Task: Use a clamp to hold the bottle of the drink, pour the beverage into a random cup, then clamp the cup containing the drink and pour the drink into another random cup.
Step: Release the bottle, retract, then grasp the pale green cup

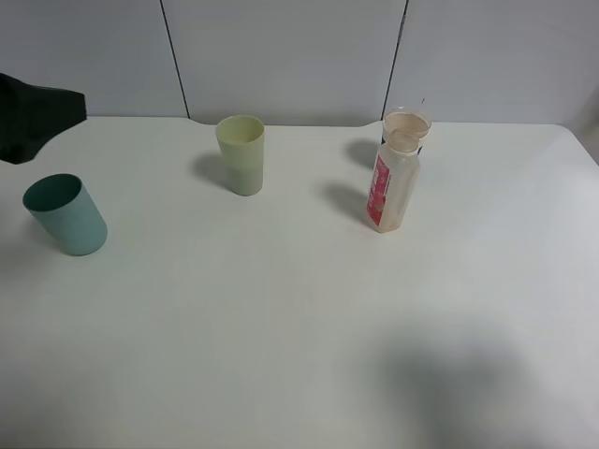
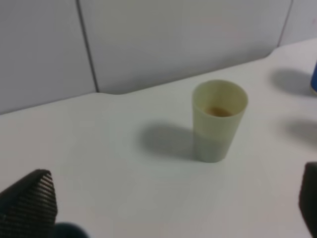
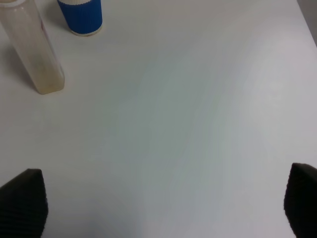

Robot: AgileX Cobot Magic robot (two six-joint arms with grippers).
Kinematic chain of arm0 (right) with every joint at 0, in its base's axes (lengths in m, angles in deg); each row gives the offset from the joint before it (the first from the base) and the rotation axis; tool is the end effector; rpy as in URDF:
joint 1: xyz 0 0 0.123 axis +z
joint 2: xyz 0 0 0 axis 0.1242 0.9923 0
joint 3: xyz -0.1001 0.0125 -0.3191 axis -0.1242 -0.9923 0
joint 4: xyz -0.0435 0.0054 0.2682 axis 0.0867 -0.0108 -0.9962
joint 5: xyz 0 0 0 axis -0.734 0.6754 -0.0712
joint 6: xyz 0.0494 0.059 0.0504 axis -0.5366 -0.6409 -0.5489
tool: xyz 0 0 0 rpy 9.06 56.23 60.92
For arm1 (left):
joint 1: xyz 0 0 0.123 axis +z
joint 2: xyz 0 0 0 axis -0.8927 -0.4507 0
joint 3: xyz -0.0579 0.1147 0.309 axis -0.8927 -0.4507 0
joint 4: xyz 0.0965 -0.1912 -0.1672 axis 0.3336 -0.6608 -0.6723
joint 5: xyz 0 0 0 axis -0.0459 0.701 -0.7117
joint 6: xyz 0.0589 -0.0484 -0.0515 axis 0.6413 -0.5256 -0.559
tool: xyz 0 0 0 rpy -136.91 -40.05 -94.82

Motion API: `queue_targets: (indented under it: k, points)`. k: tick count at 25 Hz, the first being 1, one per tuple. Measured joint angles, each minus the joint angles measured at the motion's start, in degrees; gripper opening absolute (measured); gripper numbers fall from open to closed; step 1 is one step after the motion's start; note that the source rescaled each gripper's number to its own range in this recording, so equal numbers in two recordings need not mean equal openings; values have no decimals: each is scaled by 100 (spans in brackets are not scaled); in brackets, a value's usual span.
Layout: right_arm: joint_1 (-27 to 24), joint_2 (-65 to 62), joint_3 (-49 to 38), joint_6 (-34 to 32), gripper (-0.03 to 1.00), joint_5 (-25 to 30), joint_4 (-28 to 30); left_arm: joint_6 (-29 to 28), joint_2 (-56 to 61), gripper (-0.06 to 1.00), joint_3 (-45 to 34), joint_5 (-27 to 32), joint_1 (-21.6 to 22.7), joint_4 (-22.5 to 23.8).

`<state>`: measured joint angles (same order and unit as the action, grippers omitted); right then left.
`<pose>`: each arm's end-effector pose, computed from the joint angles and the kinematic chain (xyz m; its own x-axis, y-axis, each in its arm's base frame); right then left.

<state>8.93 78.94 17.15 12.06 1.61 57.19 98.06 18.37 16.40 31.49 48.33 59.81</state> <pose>-0.0356 -0.0048 0.2831 -0.4672 -0.0566 -0.8823 -0.0161 0.9983 -0.0555 0.1334 -0.0400 0.3317 -0.2896 0.1188 -0.9498 0.3117 0.9499 0.0237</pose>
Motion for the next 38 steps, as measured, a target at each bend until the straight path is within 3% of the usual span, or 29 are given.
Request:
queue_targets:
  k: [2, 4, 8, 22, 29, 33, 38]
  points:
    - [0, 0, 0, -2, 91, 0, 0, 0, -66, 100, 0, -55, -31, 0]
    - [0, 0, 0, -2, 91, 0, 0, 0, -838, 100, 0, -732, -339, 82]
    - [0, 0, 0, -2, 91, 0, 0, -76, -1434, 100, 0, -1429, -596, 312]
    - [0, 0, 0, -2, 91, 0, 0, -1586, -3040, 100, 0, -3335, -645, 1748]
    - [0, 0, 0, -2, 91, 0, 0, -1878, -3620, 100, -6, -3916, -645, 1884]
    - [0, 0, 0, -2, 91, 0, 0, -1923, -4184, 100, -100, -4799, -645, 1950]
    - [0, 0, 0, -2, 91, 0, 0, -1928, -4506, 100, -192, -5252, -738, 1970]
